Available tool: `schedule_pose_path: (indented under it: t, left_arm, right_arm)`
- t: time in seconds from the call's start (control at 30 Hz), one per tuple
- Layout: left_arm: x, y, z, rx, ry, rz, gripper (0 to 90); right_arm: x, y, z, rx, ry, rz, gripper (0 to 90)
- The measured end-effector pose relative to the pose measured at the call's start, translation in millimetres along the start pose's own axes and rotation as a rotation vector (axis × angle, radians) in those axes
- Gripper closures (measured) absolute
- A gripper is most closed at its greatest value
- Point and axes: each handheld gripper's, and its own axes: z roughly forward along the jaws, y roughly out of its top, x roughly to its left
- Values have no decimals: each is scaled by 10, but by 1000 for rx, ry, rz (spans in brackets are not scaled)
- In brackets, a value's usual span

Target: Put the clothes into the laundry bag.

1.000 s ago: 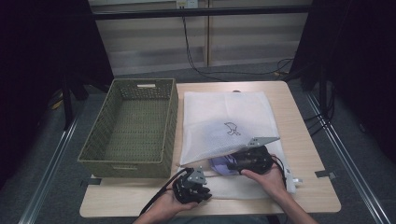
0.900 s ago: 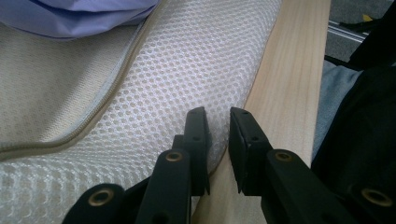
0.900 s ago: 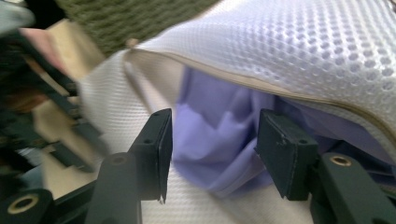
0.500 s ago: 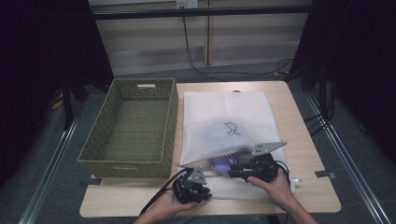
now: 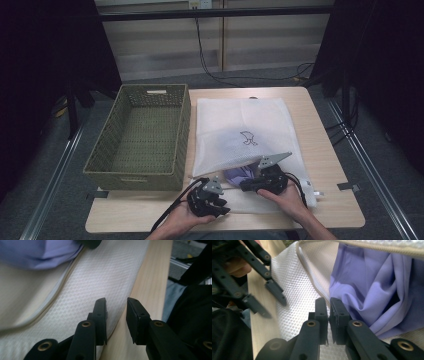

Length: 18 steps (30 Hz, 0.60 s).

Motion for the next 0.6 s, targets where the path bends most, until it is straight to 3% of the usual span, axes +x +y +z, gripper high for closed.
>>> schedule_pose_path:
  t: [0.03,0.13,0.23,0.27,0.33,0.43,0.47,0.5,0.53,0.6]
  left_arm:
    - [-32,31,16,21,53,23,692]
    - [-40,91,103,-2,11,57,691]
    - [-76,161,172,-39,25,49,695]
    - [-76,196,173,-13,47,67,701]
    - [-69,231,230,-45,32,44,710]
    - [-83,277,279,-51,28,53,739]
    - [-100,270,306,-67,29,59,746]
    - [-118,269,301,-22,45,93,776]
    - [-125,250,324,-26,54,106,795]
    - [-120,230,348,-44,53,80,806]
  right_arm:
    - [-4,-3,9,1,-5,5,828]
    - [-23,-9,22,2,-18,19,834]
    - [-44,-16,17,-2,-23,24,853]
    - [-46,-18,14,-4,-28,25,852]
    - [-48,-21,10,-8,-38,30,848]
    - [-57,-23,12,-10,-44,30,851]
    - [-61,-23,13,-10,-48,28,852]
    - [-63,-22,16,-12,-50,29,851]
    - [-64,-21,19,-13,-53,30,838]
    - [-62,-20,24,-23,-68,26,824]
